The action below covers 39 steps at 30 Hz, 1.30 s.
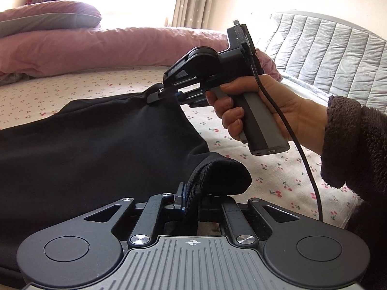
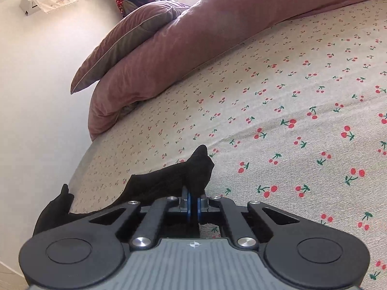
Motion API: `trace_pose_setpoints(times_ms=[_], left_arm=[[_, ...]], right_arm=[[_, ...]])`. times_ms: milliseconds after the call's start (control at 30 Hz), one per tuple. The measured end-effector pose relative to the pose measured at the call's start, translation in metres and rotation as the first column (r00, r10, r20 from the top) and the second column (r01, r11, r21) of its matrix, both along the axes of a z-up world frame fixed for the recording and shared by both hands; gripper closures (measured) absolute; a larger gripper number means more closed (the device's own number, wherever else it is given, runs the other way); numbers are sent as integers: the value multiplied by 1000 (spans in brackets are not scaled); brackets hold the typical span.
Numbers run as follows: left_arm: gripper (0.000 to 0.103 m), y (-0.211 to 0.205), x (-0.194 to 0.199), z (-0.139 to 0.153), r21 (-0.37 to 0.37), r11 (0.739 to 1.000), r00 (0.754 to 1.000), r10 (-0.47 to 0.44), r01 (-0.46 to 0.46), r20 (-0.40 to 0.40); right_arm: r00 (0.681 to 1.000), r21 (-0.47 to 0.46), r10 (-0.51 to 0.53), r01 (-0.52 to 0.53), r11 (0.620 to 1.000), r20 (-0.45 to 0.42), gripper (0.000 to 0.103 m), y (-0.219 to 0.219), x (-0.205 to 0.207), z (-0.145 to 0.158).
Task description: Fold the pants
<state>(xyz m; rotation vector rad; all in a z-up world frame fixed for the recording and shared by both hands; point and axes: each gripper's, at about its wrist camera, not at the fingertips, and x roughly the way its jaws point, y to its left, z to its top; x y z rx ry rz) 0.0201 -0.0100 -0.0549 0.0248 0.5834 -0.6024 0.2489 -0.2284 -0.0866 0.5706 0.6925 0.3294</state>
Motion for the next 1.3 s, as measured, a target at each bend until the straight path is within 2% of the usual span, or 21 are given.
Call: trace_pose_setpoints(times_ms=[100, 267, 467, 600, 767, 933, 1033, 1300], left_arm=[[97, -7, 3, 1, -37, 999, 999, -39, 38, -23], [97, -15, 4, -4, -101, 986, 989, -135, 129, -59], [97, -23, -8, -17, -164, 955, 962, -261, 246, -80], [97, -21, -8, -27, -192, 941, 948, -303, 280, -101], [97, -3, 2, -36, -219, 939, 947, -297, 266, -122], [97, 7, -4, -34, -262, 934, 960, -271, 245, -69], [97, 18, 2, -38, -299, 933, 972, -228, 201, -61], [97, 27, 2, -51, -348, 936, 984, -107, 51, -146]], right_arm=[[999, -11, -36, 36, 999, -5, 100, -17, -7, 4], [992, 4, -118, 118, 993, -34, 100, -68, -29, 5], [961, 36, -253, 258, 965, -108, 100, -141, -76, 5], [941, 47, -304, 314, 948, -150, 100, -166, -99, 4], [940, 32, -311, 318, 948, -141, 99, -160, -107, 16], [946, 0, -293, 296, 955, -136, 99, -139, -93, 47], [952, -17, -274, 274, 962, -135, 98, -121, -81, 64], [976, -56, -179, 173, 983, -122, 98, -54, -45, 90]])
